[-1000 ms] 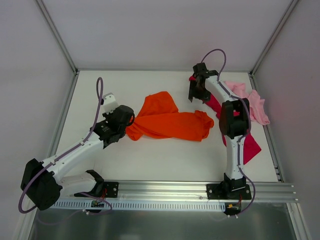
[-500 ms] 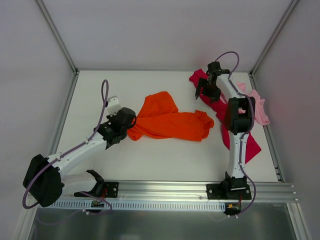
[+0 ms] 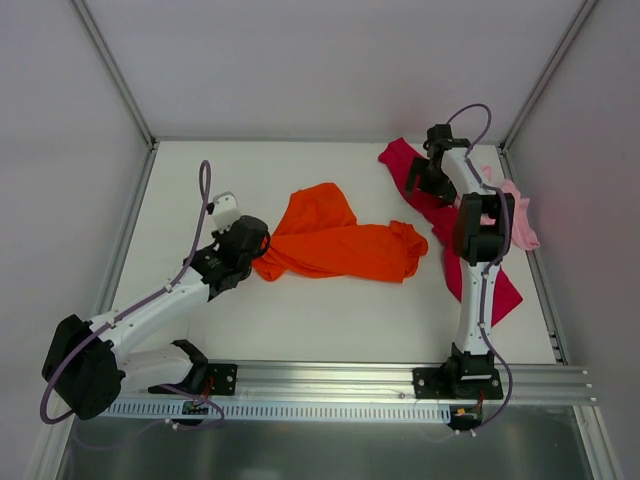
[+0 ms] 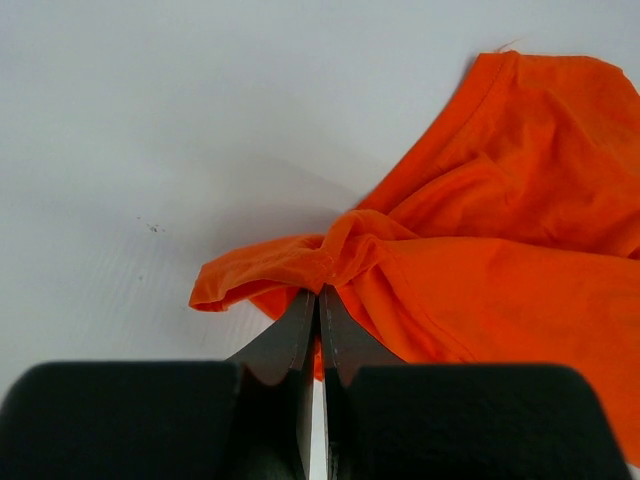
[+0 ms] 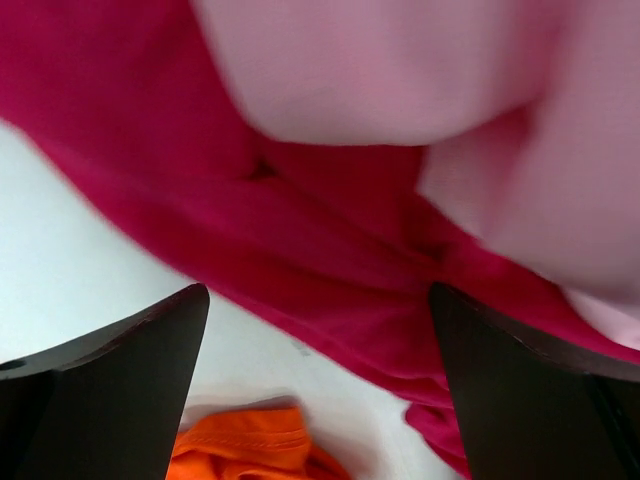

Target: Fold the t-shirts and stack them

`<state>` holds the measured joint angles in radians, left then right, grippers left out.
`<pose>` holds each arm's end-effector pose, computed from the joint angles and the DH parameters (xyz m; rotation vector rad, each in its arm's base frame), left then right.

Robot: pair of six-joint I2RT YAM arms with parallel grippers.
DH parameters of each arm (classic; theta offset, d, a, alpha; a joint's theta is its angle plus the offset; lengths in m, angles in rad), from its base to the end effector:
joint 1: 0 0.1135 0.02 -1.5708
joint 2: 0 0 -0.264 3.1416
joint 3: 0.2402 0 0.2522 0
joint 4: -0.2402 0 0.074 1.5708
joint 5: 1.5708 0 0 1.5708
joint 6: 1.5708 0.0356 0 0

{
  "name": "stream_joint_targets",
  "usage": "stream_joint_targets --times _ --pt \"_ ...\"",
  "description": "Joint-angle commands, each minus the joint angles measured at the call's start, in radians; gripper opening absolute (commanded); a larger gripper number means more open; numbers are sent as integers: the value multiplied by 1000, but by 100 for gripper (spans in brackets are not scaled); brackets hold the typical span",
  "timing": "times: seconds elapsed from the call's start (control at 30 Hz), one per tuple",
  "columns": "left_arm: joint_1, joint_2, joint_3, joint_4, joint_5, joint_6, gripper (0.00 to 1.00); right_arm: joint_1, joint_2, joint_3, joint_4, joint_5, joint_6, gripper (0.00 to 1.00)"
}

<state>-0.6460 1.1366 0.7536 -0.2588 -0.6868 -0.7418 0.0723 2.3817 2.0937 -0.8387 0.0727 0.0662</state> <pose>0.2051 -0.1264 0.2563 -0.4585 2.0015 -0.0921 0.5092 0.0343 0.1844 0.0139 2.6932 -0.0556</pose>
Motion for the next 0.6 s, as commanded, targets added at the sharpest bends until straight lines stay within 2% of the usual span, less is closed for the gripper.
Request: stream_joint_targets --times 0.0,0.3,0.47,0.57 --pt "6 -35 -14 15 -6 15 0 -19 -7 37 -77 233 23 99" --pt "5 -87 -28 7 1 15 0 -20 -59 -1 -148 666 118 100" --pt "5 -92 -33 13 3 18 0 -37 -98 -17 -187 812 200 100" --pt "5 -92 -33 13 7 18 0 -65 -96 23 -287 898 317 100"
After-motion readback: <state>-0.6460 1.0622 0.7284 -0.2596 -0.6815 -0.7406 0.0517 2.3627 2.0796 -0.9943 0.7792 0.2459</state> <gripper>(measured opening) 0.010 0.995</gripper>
